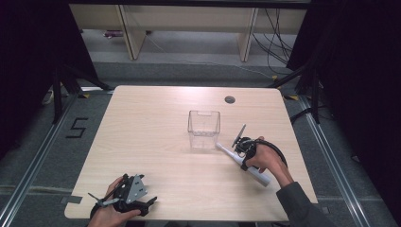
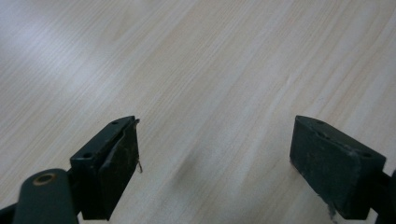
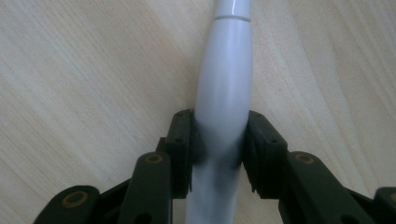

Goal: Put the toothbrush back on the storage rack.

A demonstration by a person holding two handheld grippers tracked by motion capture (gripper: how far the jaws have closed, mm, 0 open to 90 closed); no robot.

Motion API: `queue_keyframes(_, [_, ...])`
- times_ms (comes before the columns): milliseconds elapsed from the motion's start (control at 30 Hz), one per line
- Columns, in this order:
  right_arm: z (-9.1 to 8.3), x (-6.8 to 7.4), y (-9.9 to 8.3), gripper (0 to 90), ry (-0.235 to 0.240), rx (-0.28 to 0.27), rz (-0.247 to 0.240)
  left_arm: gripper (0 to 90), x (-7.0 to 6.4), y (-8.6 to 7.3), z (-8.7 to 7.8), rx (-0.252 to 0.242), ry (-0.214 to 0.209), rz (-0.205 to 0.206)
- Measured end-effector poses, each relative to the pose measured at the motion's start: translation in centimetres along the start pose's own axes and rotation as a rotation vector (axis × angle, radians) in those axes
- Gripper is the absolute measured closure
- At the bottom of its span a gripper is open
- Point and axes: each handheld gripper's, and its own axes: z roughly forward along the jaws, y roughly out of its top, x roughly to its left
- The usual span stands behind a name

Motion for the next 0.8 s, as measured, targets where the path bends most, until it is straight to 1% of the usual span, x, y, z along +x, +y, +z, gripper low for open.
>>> queue_keyframes(67, [-0.1,0.0,0.0,66.3,0.002,0.002,0.011,15.1,0.0,0.0,0.0,-0.004,0.000,-0.002])
queue_keyframes(100, [0.0,-0.1,0.0,66.5,-0.001,0.000,0.000,15.1,0.0,0.0,0.0,-0.003,-0.004,-0.002])
queue_keyframes(133, [0.0,-0.1,0.0,66.6,0.001,-0.003,0.010,15.1,0.0,0.0,0.0,-0.004,-0.010,-0.001])
queue_keyframes(167, [0.0,-0.3,-0.1,66.6,0.003,-0.003,0.003,15.1,0.0,0.0,0.0,-0.002,-0.009,-0.001])
queue_keyframes(200, [0.1,-0.2,-0.1,66.7,0.009,-0.005,0.020,15.1,0.0,0.0,0.0,-0.002,-0.009,-0.002])
queue_keyframes(233, [0.0,-0.4,-0.1,66.8,-0.005,0.002,0.011,15.1,0.0,0.0,0.0,0.000,-0.008,0.001])
queue_keyframes(267, [0.0,-0.4,-0.2,66.8,0.002,-0.002,0.016,15.1,0.0,0.0,0.0,0.000,-0.009,0.001])
queue_keyframes(300, [0.0,-0.5,-0.2,66.8,0.009,-0.012,0.006,15.1,0.0,0.0,0.0,0.001,-0.009,0.001])
queue_keyframes(333, [0.1,-0.6,-0.4,66.8,0.012,-0.021,0.009,15.1,0.1,0.0,0.0,0.002,-0.009,0.000])
queue_keyframes(367, [-0.1,-0.4,-0.4,66.8,0.019,-0.011,0.038,15.1,0.1,0.0,0.0,-0.005,-0.004,0.009])
queue_keyframes(400, [-0.2,-0.5,-0.6,66.9,0.020,-0.018,0.043,15.1,0.1,0.0,0.0,-0.003,-0.003,0.010])
queue_keyframes(433, [-0.2,-0.9,-0.9,66.9,0.019,-0.030,0.015,15.1,0.1,0.0,0.0,-0.005,-0.002,0.007])
queue_keyframes(467, [-0.3,-0.9,-1.0,66.8,0.017,-0.047,0.018,15.1,0.1,0.0,0.0,-0.003,-0.005,0.011])
queue_keyframes(500, [-0.6,-0.9,-1.1,66.9,0.017,-0.034,0.048,15.1,0.1,0.0,0.0,-0.004,-0.005,0.011])
queue_keyframes(533, [-0.8,-0.9,-1.3,66.9,0.023,-0.047,0.067,15.1,0.1,0.0,0.0,-0.003,-0.005,0.011])
queue_keyframes(567, [-1.0,-1.1,-1.5,66.9,0.021,-0.059,0.068,15.1,0.1,0.0,0.0,-0.003,-0.004,0.010])
queue_keyframes(600, [-1.2,-1.3,-1.7,66.9,0.022,-0.074,0.054,15.1,0.1,0.0,0.0,-0.002,-0.004,0.010])
queue_keyframes(633, [-1.4,-1.4,-1.9,66.9,0.016,-0.082,0.067,15.1,0.1,0.0,0.0,-0.002,-0.004,0.010])
queue_keyframes(700, [-1.8,-1.6,-2.3,67.0,0.020,-0.104,0.071,15.1,0.1,0.0,0.0,-0.003,-0.003,0.010])
queue_keyframes(733, [-2.0,-1.7,-2.5,66.9,0.030,-0.125,0.081,15.1,0.1,0.0,0.0,-0.002,-0.003,0.010])
queue_keyframes(767, [-2.2,-1.8,-2.7,66.9,0.033,-0.144,0.082,15.1,0.1,0.0,0.0,-0.002,-0.005,0.010])
queue_keyframes(800, [-2.5,-1.9,-2.8,67.0,0.027,-0.161,0.084,15.1,0.1,0.0,0.0,-0.002,-0.005,0.010])
